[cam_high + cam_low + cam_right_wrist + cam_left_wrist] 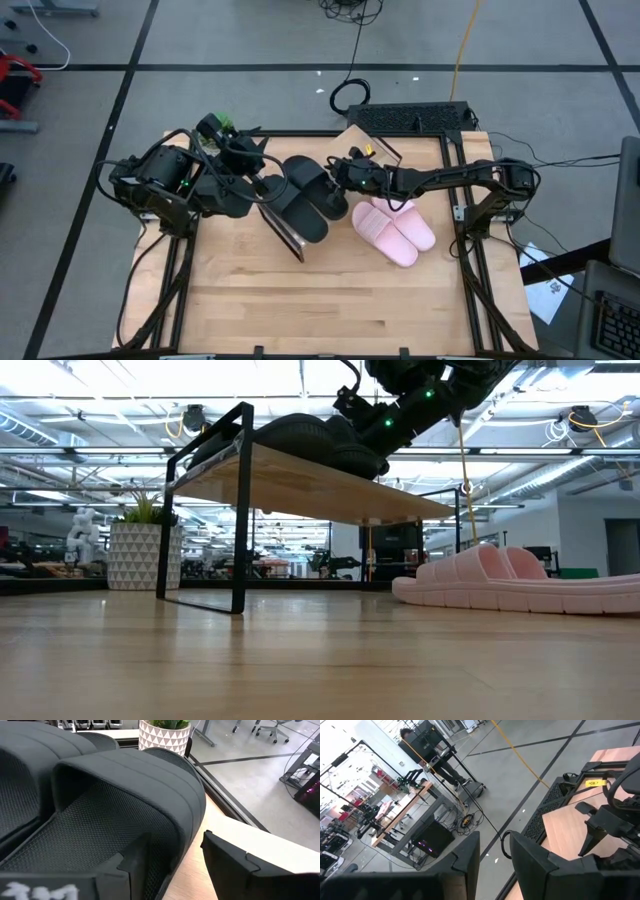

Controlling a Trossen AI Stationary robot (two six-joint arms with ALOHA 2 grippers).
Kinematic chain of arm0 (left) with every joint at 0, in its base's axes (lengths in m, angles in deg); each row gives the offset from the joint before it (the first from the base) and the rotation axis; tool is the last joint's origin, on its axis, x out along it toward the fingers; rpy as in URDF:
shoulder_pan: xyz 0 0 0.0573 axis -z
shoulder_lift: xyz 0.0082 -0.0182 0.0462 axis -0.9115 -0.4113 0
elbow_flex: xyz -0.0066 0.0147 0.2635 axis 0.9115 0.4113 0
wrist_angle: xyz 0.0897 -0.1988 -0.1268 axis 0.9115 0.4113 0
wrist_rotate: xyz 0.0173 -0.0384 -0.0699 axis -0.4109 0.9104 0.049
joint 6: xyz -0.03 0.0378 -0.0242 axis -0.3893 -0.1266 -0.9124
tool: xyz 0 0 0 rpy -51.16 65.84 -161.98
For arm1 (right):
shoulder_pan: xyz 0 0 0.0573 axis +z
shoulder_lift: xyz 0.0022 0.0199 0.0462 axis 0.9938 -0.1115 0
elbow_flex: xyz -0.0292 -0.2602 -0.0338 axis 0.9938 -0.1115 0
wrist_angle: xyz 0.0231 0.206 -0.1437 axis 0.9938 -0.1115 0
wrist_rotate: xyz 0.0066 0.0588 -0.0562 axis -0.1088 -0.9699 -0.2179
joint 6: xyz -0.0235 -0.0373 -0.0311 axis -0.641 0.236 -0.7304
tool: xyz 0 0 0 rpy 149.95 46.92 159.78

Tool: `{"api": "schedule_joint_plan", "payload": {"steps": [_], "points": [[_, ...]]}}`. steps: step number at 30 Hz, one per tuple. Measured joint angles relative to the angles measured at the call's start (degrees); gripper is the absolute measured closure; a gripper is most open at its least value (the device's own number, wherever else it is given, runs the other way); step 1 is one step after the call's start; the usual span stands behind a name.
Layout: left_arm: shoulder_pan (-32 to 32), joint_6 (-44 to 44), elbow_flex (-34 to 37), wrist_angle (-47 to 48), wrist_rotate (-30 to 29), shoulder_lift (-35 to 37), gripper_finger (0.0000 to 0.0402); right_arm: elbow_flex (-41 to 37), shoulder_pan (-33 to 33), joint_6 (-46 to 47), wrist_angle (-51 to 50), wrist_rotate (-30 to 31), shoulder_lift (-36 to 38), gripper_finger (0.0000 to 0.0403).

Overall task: Pick and place slides into the shelf
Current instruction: Put the black slide on the shelf, then put the left pink slide on the shelf

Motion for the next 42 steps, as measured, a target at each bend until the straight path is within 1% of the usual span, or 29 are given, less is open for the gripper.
{"api": "schedule_joint_plan", "payload": {"steps": [6,12,22,32,35,42], "points": [[0.01,0.05,0.00,0.00,0.13,0.00,0.0289,0.00,-0.02,-0.20,-0.26,-1.25,0.69,0.0234],[0.01,0.01,0.00,0.01,0.13,0.00,0.0289,0.00,-0.02,-0.50,-0.70,-1.28,1.77,0.0234],[0.00,-0.03,0.00,0.00,0.13,0.00,0.0289,0.00,-0.04,-0.64,-3.48,-1.23,3.55,0.0234],[0.02,-0.10,0.00,0.00,0.11,0.00,0.0289,0.00,0.25,-0.62,-6.32,-1.30,3.77,0.0234],[0.00,-0.35,0.00,0.00,0.11,0.00,0.0289,0.02,0.44,-0.62,-7.82,-1.35,4.99,0.0234],[-0.01,-0.78,0.00,-0.12,0.09,0.00,0.0289,0.09,0.44,-1.81,-13.22,-1.34,10.53,0.0234]]}}
